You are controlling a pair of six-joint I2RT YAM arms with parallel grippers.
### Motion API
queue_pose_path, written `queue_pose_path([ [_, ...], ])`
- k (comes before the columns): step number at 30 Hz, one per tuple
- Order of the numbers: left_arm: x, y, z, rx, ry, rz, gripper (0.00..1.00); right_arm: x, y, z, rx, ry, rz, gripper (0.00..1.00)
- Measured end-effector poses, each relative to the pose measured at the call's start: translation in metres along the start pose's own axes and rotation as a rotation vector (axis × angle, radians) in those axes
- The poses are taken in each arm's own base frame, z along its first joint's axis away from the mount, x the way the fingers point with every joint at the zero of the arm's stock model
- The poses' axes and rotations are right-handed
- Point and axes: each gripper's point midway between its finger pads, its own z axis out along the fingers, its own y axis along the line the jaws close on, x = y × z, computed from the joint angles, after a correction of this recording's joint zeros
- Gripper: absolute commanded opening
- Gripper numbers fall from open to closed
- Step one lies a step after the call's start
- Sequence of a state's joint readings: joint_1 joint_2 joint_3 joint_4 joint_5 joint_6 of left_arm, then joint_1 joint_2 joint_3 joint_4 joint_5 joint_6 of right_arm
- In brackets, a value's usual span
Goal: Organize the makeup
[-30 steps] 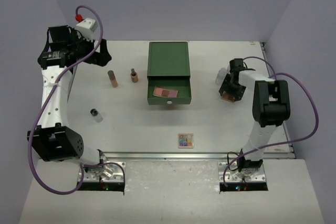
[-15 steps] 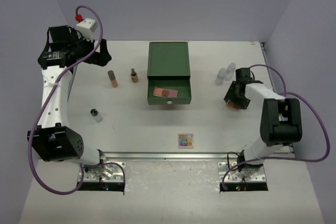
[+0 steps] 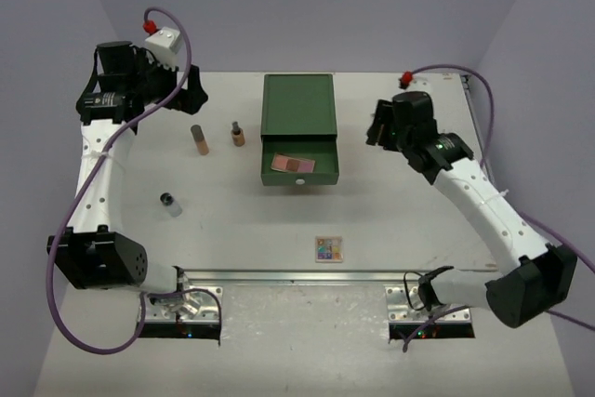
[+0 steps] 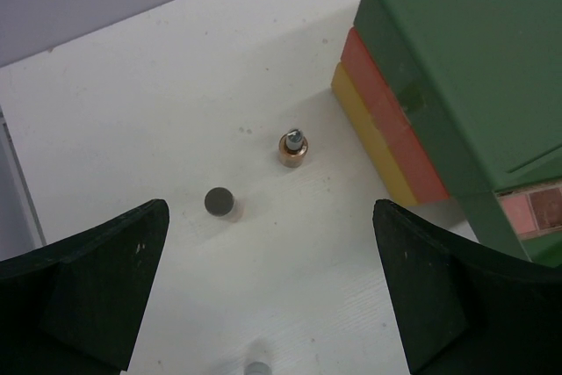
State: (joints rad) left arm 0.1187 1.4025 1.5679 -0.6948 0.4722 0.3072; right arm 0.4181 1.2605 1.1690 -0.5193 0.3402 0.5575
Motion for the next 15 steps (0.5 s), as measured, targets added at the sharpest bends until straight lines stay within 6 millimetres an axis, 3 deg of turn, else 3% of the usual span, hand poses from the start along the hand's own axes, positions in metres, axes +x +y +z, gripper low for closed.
queue_pose_path([
  [3,-0.002,-0.02,0.008,0.044,0.002,0.029,1.0,-0.002,0.079,-0.016,-0.147,0.017,-0.103,0.29],
  [6,0.0,-0.031,0.012,0.072,0.008,0.039,1.0,0.004,0.129,-0.03,-0.227,0.02,-0.185,0.31],
  [10,0.003,-0.03,0.014,0.067,0.016,0.036,1.0,0.03,0.159,-0.034,-0.303,0.06,-0.354,0.33],
  [15,0.009,-0.028,0.015,0.056,0.029,0.036,1.0,0.055,0.167,-0.021,-0.37,0.132,-0.572,0.45],
])
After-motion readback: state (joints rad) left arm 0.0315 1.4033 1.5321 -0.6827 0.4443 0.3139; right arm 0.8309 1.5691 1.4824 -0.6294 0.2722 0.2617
